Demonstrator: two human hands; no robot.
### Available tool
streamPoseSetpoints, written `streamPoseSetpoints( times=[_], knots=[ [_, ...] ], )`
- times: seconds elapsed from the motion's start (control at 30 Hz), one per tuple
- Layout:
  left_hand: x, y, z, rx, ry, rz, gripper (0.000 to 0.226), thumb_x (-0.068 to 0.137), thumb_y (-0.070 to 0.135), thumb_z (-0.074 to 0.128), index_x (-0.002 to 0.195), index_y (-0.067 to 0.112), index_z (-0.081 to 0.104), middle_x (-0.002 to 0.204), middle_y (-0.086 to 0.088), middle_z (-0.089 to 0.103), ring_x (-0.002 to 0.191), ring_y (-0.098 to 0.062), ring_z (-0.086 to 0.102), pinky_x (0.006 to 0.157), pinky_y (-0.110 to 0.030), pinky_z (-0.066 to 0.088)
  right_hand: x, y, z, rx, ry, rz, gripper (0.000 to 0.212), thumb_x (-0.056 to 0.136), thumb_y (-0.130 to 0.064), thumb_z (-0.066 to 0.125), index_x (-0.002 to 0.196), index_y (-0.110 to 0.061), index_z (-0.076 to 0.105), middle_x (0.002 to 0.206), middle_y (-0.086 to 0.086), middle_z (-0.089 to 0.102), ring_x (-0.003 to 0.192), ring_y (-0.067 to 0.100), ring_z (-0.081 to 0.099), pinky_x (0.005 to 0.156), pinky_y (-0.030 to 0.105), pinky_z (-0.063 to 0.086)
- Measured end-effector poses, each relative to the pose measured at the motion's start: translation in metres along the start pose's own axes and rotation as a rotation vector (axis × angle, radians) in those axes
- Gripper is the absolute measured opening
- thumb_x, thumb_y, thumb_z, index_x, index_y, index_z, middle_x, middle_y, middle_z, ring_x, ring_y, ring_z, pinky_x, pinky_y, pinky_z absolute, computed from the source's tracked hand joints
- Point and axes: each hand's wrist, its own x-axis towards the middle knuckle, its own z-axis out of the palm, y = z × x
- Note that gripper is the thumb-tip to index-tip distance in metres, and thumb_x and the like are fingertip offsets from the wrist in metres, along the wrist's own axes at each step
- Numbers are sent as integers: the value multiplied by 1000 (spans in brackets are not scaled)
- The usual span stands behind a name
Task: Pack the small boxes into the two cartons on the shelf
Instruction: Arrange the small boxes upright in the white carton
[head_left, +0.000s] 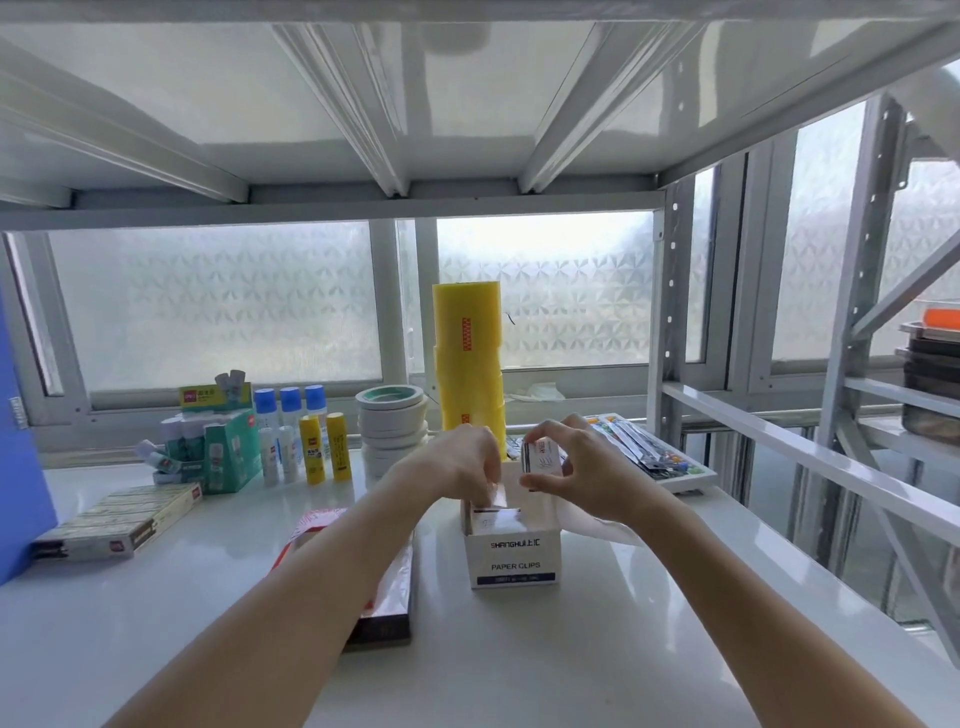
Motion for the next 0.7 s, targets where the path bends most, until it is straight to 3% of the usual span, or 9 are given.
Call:
streamPoseSetpoints(
  times=[0.2,0.33,0.53,0.7],
  knots=[
    [0,-10,9,52,20,19,23,78,5,74,98,14,75,100,-2,70,94,-22,65,82,-32,56,-1,-1,-3,7,-2,-16,51,70,-31,81,116,-30,58,109,3,45,80,18,60,84,38,55],
    [-2,-14,19,99,81,13,15,82,17,71,96,20,76,104,-2,71,100,-23,60,90,-34,52,3,-7,5,18,-23,-44,50,73,-24,78,119,-28,57,111,3,44,92,21,59,90,41,52],
    [-4,-14,22,112,113,6,13,83,14,68,93,16,76,99,-4,74,95,-24,65,89,-37,55,8,-12,13,-104,-52,-40,51,74,-40,75,120,-25,59,116,5,49,111,22,49,88,32,39],
    [-5,-14,23,78,94,13,19,83,9,66,97,13,78,101,-7,76,95,-24,69,90,-38,57,11,-7,20,-115,-119,48,50,68,-46,77,113,-32,62,113,3,56,112,24,50,96,42,44]
  ],
)
